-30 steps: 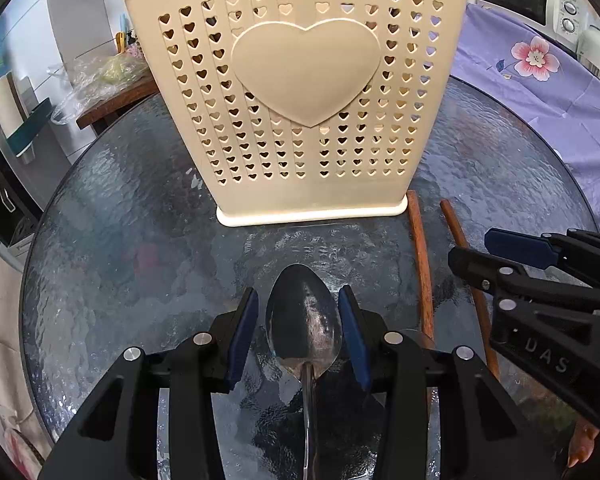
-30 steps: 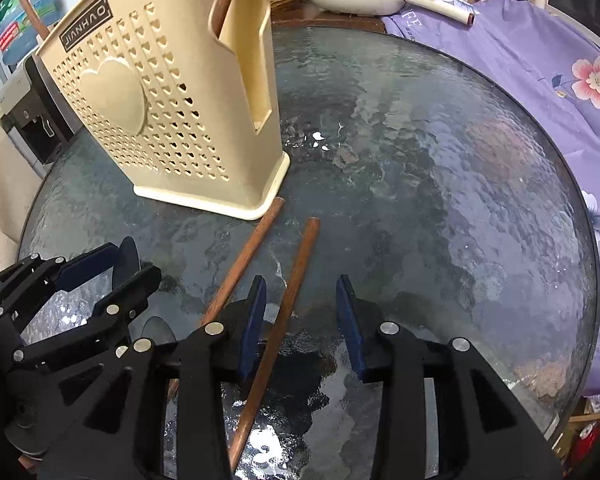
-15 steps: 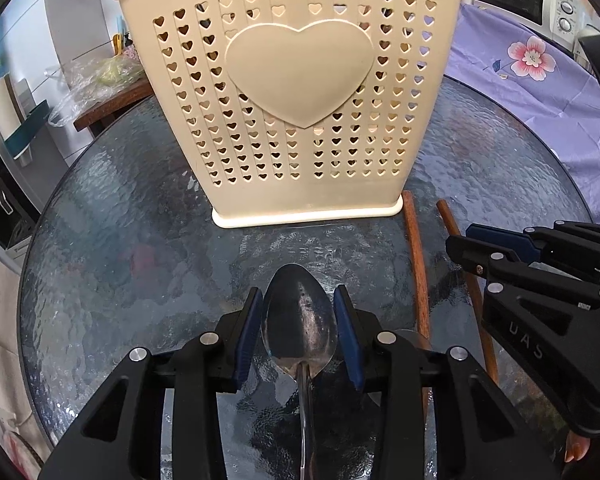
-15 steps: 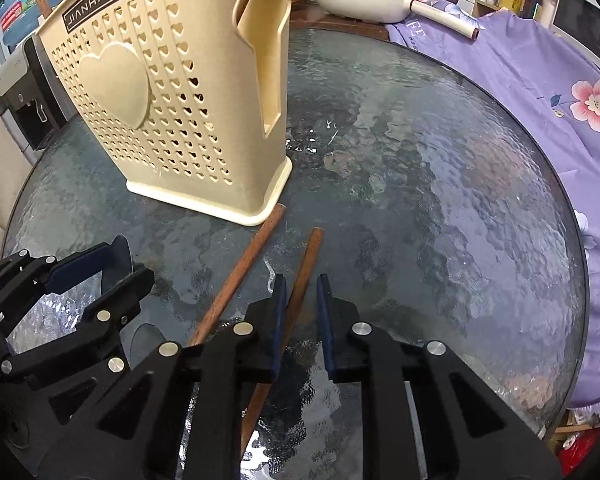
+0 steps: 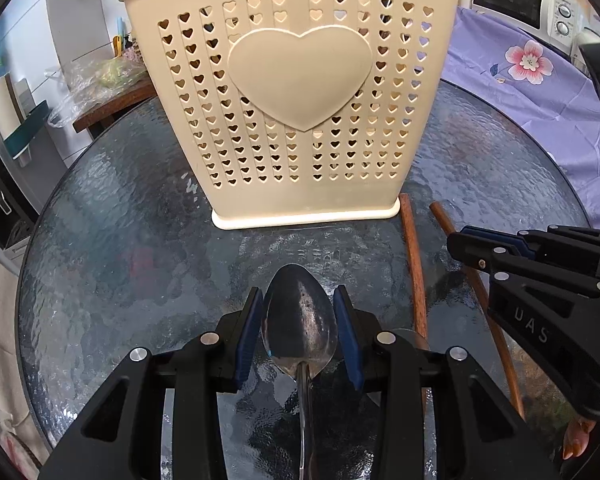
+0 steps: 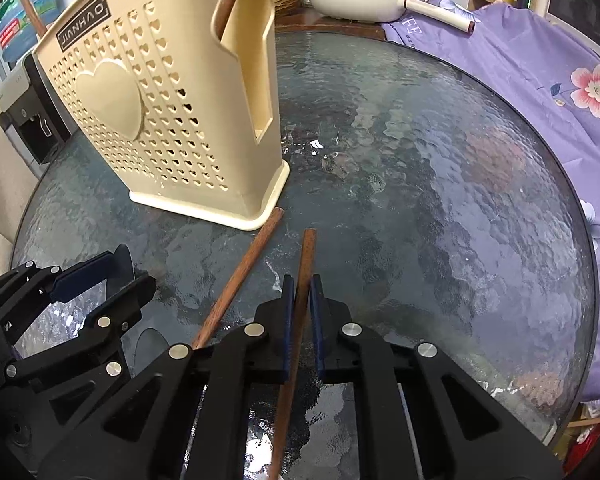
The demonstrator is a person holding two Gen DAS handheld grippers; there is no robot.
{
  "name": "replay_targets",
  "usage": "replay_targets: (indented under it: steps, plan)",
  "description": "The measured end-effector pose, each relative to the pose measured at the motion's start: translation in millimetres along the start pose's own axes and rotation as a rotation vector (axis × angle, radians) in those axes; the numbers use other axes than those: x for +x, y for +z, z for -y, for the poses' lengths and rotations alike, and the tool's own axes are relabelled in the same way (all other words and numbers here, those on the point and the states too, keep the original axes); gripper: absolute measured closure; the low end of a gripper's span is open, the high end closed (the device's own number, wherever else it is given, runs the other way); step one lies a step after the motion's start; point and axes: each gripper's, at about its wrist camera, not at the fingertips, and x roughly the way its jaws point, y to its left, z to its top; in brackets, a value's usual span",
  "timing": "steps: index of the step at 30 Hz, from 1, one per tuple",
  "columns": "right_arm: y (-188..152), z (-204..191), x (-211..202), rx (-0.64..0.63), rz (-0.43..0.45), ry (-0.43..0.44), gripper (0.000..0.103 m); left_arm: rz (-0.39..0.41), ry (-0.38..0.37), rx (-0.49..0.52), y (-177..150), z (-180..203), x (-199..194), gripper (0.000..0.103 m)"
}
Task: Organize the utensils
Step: 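Lift the spoon and chopstick and lower them toward the holder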
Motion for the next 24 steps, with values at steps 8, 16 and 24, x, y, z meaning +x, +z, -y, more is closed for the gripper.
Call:
replay_targets:
  steps: [8, 16, 24]
  plan:
    - [0, 15, -1, 0.075, 0.013, 0.079, 0.095, 0.03, -0.051, -0.028, 1, -11, -8, 0.068]
    - [3, 33, -20, 0.16, 0.085, 0.188, 0.095, 0.078, -0.126, -0.049, 2, -23, -25, 0.067]
    - [2, 41, -60, 0.184, 0.182, 0.296, 0.095, 0.135, -0.169, -0.066, 6, -30, -54, 0.068]
